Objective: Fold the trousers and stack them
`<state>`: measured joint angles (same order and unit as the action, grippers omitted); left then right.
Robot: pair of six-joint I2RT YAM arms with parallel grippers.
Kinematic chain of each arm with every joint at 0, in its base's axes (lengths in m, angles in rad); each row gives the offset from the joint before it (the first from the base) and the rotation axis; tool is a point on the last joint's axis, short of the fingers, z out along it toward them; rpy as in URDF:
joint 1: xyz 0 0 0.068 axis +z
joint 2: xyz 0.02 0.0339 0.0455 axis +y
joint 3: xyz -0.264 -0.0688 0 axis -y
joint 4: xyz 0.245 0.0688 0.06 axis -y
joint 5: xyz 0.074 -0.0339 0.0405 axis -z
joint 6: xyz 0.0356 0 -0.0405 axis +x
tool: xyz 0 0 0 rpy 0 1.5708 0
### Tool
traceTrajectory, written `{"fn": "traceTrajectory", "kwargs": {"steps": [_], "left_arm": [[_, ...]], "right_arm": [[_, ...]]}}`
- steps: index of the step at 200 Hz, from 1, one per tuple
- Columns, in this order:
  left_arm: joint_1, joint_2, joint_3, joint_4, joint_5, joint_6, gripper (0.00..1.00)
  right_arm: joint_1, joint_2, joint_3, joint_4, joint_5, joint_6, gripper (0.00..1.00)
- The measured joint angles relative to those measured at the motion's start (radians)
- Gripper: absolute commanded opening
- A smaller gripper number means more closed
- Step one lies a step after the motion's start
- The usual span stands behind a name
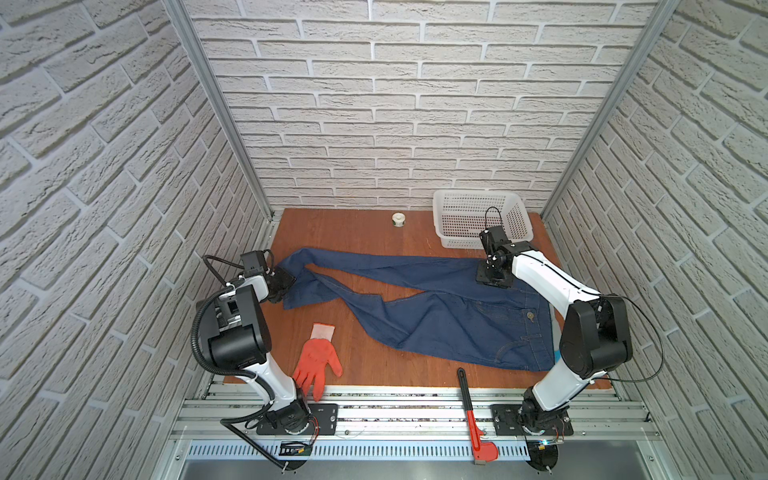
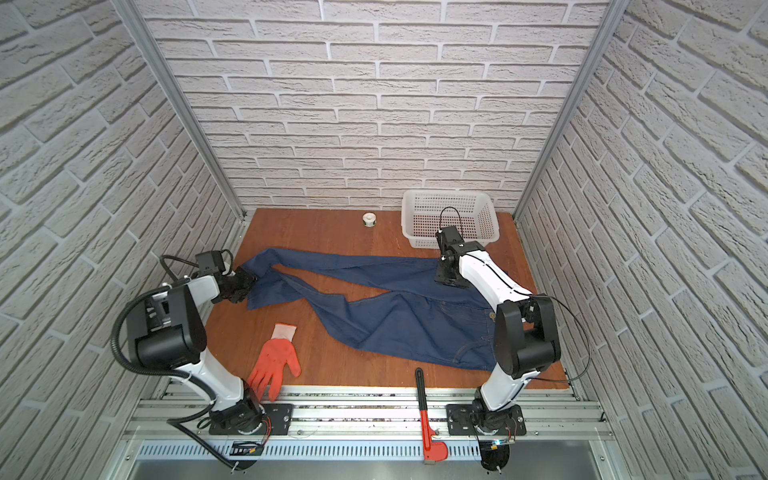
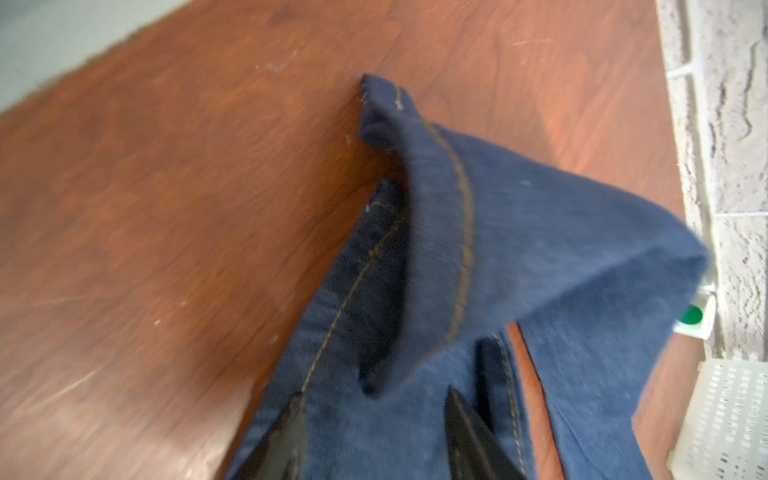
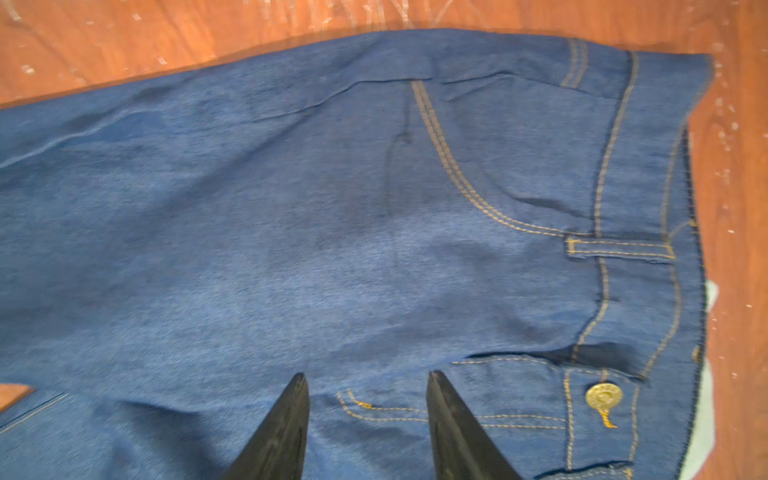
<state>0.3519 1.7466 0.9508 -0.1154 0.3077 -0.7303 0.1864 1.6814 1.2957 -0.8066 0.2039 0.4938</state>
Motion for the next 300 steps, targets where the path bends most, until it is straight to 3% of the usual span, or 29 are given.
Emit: {"fn": "traceTrajectory", "kwargs": {"steps": [27,67,111,145,179,208,221,258,300], "left_arm": [[-0.001,0.03,0.01,0.031,0.007,-0.015,0.39],[-0.018,0.033,0.048,0.026,0.0,-0.009,0.56],[-0.027,0.005,0.103,-0.038,-0.046,0.028,0.52],[-0.034,0.045,0.137,-0.029,-0.048,0.028,0.35],[-0.047,0.091,0.138,-0.031,-0.044,0.023,0.25],[-0.053,0.09,0.138,-0.036,-0.033,0.019,0.0],[-0.054,0.078,0.138,-0.044,-0.027,0.019,0.0],[-0.057,-0.068,0.14,-0.119,0.003,-0.006,0.0],[-0.053,-0.423,0.142,-0.234,0.03,-0.063,0.0]], "right_arm": [[0.013,0.0,0.0,0.006,-0.003,0.0,0.48],[0.015,0.0,0.0,0.005,-0.002,0.0,0.48],[0.015,0.001,0.0,0.006,-0.003,0.0,0.48],[0.015,0.013,0.008,0.006,-0.003,0.0,0.47],[0.015,0.013,0.008,0.003,0.001,-0.004,0.47],[0.015,0.013,0.008,0.003,0.002,-0.004,0.47],[0.015,0.013,0.008,0.003,0.002,-0.004,0.47],[0.015,0.013,0.008,0.003,0.005,-0.004,0.47],[0.015,0.013,0.008,0.003,0.008,-0.01,0.47]]}}
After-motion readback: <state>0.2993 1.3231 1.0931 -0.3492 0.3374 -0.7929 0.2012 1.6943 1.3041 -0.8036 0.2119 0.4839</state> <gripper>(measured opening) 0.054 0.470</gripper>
